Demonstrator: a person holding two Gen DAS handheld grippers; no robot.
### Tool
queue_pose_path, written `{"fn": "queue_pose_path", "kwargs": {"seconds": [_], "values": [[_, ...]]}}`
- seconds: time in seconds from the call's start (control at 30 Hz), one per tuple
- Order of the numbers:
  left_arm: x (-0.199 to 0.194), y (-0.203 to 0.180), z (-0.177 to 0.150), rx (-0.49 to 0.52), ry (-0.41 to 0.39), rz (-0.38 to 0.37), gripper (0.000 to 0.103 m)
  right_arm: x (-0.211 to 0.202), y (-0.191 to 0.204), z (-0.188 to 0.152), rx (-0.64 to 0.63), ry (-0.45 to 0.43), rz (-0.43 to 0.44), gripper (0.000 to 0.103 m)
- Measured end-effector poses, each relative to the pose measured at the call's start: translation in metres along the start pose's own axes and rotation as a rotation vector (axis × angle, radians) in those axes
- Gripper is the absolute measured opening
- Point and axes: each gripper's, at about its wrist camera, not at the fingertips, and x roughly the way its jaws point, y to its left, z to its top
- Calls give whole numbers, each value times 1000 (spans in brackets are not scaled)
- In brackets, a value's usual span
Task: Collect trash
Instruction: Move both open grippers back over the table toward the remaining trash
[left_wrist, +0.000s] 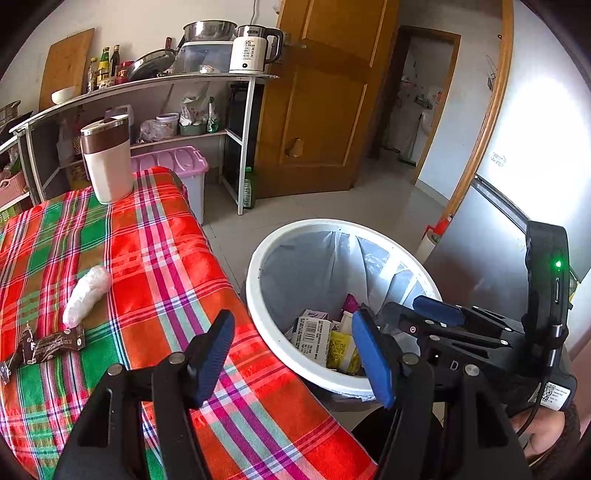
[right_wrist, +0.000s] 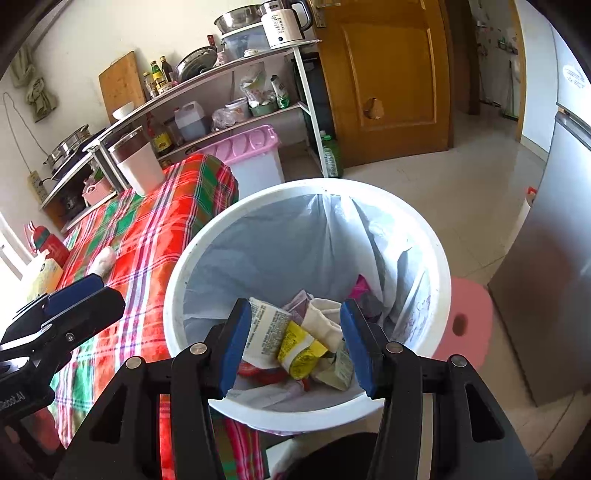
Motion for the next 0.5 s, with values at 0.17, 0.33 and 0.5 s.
{"fn": "queue_pose_path", "kwargs": {"seconds": [0.17,0.33,0.5], "values": [[-9,17,-7,-31,-14,27,68,-1,16,0,-19,-5,38,51],[-22,39,-12,-64,-35,58,68,1,35,-1,-47,-6,79,51],[-34,67,-19,-101,-49,105,68,8,58,-2,-72,3,109,51]]}}
